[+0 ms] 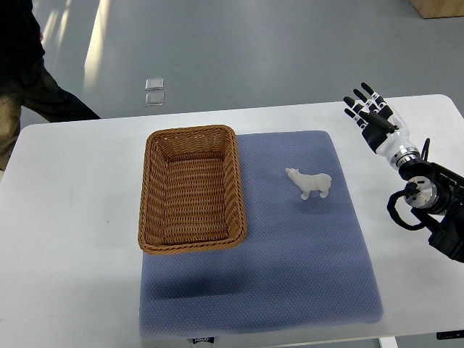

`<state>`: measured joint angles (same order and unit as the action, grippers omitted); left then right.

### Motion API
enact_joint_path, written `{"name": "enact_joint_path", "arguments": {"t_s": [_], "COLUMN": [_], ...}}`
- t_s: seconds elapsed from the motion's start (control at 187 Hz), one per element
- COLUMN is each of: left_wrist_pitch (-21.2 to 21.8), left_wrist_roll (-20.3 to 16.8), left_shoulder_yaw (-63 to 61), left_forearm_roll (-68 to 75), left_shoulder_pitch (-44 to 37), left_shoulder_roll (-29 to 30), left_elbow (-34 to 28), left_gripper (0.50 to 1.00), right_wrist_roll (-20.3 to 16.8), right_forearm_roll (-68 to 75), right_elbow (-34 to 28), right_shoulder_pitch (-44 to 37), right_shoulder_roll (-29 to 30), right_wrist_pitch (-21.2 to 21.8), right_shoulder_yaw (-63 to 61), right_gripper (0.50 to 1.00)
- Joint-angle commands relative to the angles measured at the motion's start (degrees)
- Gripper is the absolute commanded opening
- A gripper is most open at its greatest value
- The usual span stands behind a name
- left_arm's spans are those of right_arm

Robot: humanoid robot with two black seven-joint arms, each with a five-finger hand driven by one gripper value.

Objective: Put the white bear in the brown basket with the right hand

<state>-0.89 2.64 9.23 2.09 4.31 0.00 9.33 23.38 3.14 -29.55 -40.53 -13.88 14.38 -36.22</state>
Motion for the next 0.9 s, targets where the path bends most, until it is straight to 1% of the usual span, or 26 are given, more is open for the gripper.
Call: {"name": "enact_joint_path", "arguments": {"t_s": [0.0, 0.729, 0.895], "left_wrist_pitch": [-0.34, -0.43, -0.43], "left_wrist_roll": [0.00, 0.00, 0.00], "left_shoulder_yaw": [0.09, 0.09, 0.00], "left_forearm_roll": [-0.07, -0.16, -0.16], "left_shoulder_pitch": [0.00, 0.00, 0.00], "left_shoulder_roll": [0.00, 0.00, 0.00], "left_elbow": [0.25, -0.37, -0.37], "left_gripper": [1.000, 1.000, 1.000], "right_wrist_roll": [0.00, -0.18, 0.26], "right_forearm_roll": [-0.07, -0.16, -0.24], "right_elbow": [0.20, 0.28, 0.28], "right_shoulder_pitch": [0.28, -0.33, -0.25], "right_shoulder_roll": [0.25, -0.71, -0.80], "right_wrist_pitch": [-0.14, -0.23, -0.23], "right_shoulder_yaw": [0.01, 0.09, 0.09], "right_gripper": [0.924, 0.924, 0.924]}}
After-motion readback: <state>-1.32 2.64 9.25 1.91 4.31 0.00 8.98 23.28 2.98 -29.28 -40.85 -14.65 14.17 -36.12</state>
